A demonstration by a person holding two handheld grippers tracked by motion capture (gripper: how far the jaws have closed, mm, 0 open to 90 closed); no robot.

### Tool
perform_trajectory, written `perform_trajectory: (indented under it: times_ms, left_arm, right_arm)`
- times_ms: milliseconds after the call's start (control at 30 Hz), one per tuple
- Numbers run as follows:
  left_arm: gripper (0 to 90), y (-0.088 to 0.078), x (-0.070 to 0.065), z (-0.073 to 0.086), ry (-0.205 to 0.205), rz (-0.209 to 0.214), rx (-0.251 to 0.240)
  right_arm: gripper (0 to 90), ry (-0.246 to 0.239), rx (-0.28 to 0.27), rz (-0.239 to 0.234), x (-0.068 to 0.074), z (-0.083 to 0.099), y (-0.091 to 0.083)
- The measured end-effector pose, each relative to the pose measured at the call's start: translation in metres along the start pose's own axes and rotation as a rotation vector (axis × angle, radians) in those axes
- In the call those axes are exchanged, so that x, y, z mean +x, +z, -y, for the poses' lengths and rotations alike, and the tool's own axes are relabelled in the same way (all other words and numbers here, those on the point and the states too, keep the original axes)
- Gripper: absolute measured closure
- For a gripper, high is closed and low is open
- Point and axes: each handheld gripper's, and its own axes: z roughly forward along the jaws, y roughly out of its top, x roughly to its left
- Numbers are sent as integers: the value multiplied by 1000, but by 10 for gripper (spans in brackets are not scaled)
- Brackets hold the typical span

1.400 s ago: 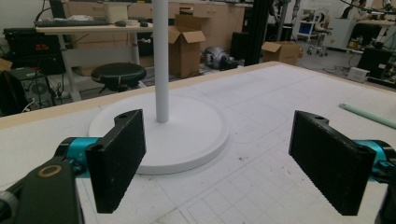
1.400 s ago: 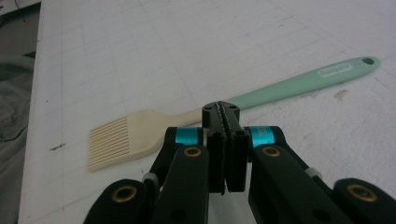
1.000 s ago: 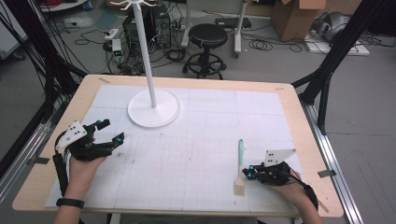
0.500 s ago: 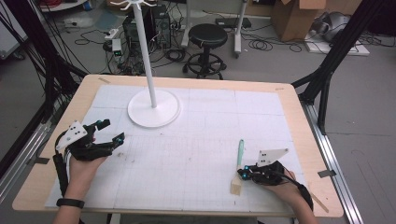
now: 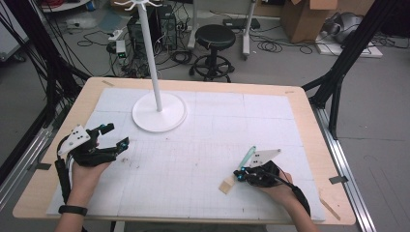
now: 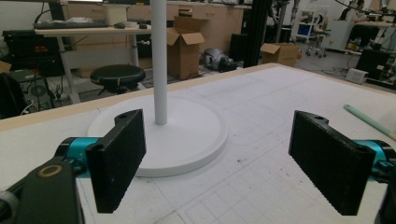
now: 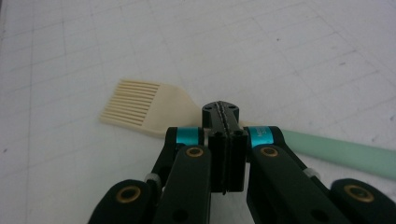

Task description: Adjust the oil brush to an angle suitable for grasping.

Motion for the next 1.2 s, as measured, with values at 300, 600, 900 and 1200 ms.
perform_trajectory:
  times_ms: [300, 600, 900, 1200]
  left_arm:
    - [194, 1, -1, -1, 3, 5, 1]
    - [194, 2, -2, -2, 0, 14, -4]
    - [195, 2, -2, -2, 3, 13, -1]
    - [195, 3, -3, -1, 2, 17, 0]
  right_arm:
    - [900, 15, 6, 38, -3, -16, 16]
    - [900, 41, -1, 84, -8, -27, 29]
    - [900, 69, -2, 130, -13, -35, 38]
    - [900, 97, -6, 162, -17, -41, 45]
